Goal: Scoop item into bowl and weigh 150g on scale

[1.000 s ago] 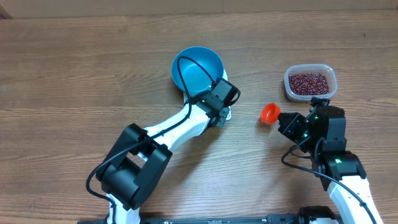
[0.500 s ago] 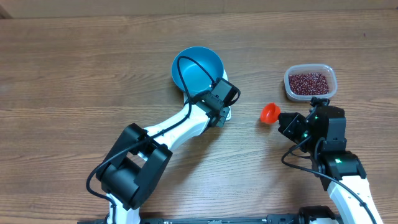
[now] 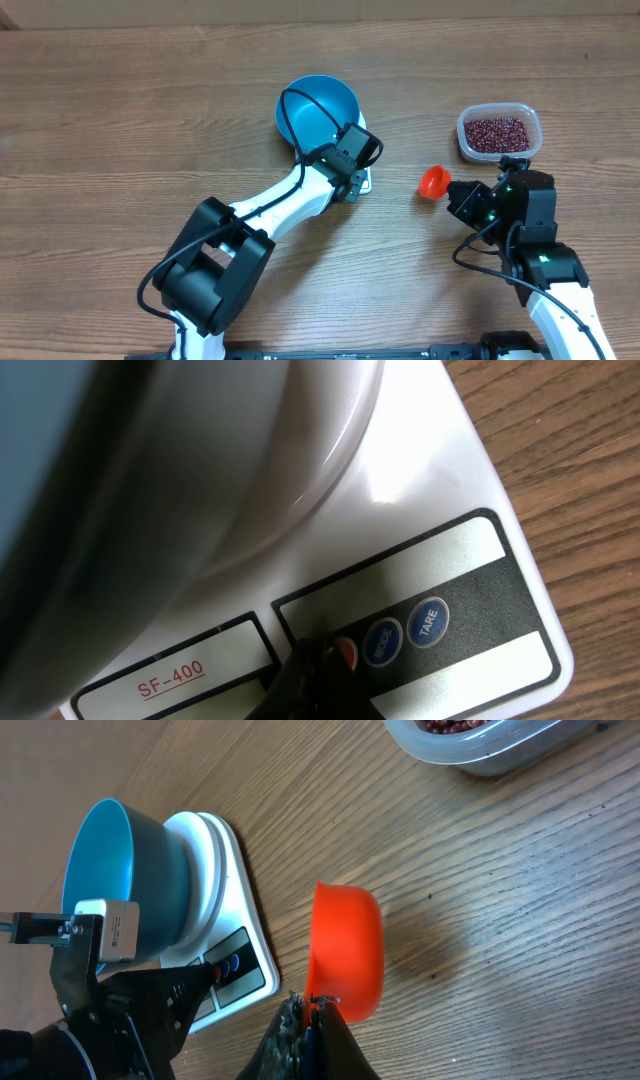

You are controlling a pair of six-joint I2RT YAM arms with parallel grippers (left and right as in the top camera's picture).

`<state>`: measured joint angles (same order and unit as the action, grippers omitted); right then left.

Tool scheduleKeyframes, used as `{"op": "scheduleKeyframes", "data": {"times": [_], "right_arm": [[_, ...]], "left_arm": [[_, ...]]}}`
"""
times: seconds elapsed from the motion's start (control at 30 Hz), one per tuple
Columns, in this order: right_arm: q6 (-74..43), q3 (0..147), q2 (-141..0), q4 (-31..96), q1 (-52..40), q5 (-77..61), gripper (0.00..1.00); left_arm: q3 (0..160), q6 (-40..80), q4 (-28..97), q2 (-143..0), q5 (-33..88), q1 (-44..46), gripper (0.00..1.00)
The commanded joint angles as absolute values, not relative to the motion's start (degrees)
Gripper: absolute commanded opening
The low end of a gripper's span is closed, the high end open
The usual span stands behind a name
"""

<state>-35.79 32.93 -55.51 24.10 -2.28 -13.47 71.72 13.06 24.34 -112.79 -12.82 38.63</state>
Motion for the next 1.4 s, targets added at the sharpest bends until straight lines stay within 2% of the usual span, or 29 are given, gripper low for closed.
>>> {"op": "scheduleKeyframes", "data": {"times": [0.0,1.37], "right_arm": [[-35.5,34.5,-55.3,24.0,-2.5,-13.1,0.04],[-35.5,34.5,-55.3,23.9,-2.5,-13.1,0.04]], "left_arm": [[71.7,12.0,24.6,-114.0,-11.4,38.3,0.04],[71.7,12.0,23.9,-114.4,-8.8,38.3,0.04]]}}
